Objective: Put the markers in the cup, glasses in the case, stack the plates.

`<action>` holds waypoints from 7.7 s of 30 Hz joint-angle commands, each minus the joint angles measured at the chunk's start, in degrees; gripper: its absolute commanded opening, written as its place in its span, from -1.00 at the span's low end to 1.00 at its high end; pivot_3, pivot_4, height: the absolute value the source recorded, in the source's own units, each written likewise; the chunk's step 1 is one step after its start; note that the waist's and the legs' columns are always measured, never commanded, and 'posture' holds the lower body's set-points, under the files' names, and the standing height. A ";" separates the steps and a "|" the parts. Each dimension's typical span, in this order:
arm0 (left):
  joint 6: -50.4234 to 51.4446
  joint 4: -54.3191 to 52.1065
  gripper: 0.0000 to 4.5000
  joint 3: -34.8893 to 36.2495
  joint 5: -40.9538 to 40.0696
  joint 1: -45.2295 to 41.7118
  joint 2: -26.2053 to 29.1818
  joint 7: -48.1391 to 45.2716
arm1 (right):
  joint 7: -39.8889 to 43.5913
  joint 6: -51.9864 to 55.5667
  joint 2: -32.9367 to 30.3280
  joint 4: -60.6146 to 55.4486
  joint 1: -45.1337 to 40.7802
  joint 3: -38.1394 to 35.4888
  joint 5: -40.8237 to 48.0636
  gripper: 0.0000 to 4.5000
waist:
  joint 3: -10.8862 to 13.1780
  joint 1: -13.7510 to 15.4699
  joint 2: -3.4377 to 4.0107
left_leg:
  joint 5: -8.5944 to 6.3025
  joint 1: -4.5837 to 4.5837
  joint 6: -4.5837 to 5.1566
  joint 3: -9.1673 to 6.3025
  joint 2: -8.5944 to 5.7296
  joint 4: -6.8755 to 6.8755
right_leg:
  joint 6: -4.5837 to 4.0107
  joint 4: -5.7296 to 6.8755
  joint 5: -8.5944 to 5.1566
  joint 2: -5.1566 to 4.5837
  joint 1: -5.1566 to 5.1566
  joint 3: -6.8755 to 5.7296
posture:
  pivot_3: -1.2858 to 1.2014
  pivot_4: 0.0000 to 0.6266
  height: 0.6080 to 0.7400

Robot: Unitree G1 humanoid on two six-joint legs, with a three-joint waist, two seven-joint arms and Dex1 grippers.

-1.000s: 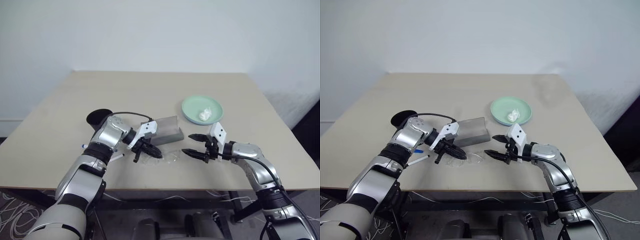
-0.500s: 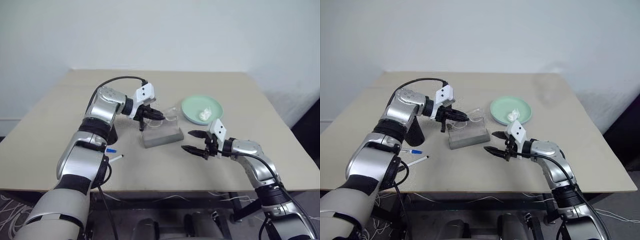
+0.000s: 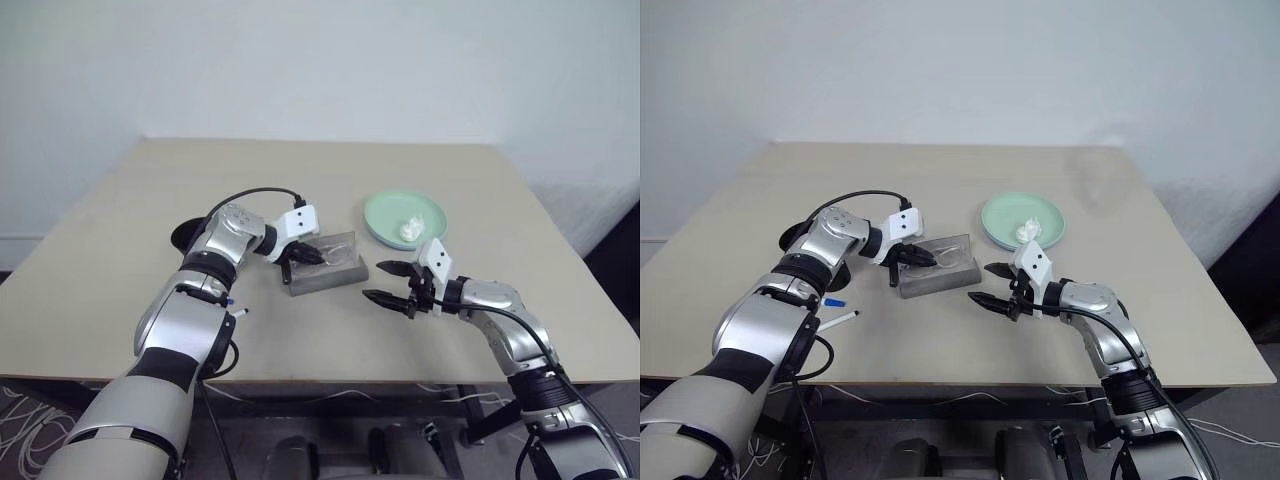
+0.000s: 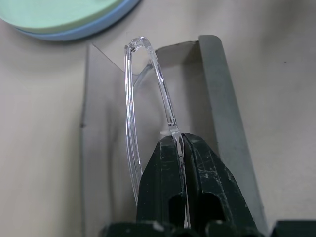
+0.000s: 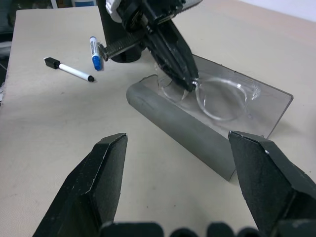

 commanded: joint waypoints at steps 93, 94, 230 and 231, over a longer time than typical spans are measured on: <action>3.71 -20.18 -0.99 3.59 -2.20 7.23 2.90 -17.10 | -0.25 -0.04 -1.61 -3.76 -1.33 -1.80 2.27 0.58 | -0.01 -0.03 -0.02 | 0.01 0.02 0.05 0.01 0.02 0.14 | 0.00 0.04 0.00 0.00 0.07 0.02 | 0.03 -1.00 1.00; 4.96 -23.51 -0.99 3.64 -3.18 8.60 3.99 -18.52 | -0.14 -0.10 -1.64 -3.57 -1.45 -1.80 2.25 0.58 | -0.01 -0.04 -0.02 | 0.01 0.03 0.05 0.00 0.02 0.13 | 0.00 0.05 0.00 0.00 0.07 0.02 | 0.03 -1.00 1.00; 28.97 -68.11 -0.99 24.78 -31.53 34.50 18.90 9.51 | 6.69 -3.64 -0.97 7.86 -10.32 0.47 0.14 0.58 | -0.07 1.30 0.33 | -0.17 0.16 -0.27 0.08 0.34 -0.05 | -0.03 0.01 -0.01 -0.16 -0.01 -0.77 | 0.03 -1.00 1.00; 27.69 -67.61 -0.99 25.73 -31.10 34.09 18.21 11.69 | 6.68 -3.56 -1.05 7.61 -10.16 0.46 0.19 0.58 | -0.07 1.31 0.33 | -0.17 0.16 -0.28 0.09 0.34 -0.05 | -0.03 0.02 -0.01 -0.16 0.00 -0.76 | 0.03 -1.00 1.00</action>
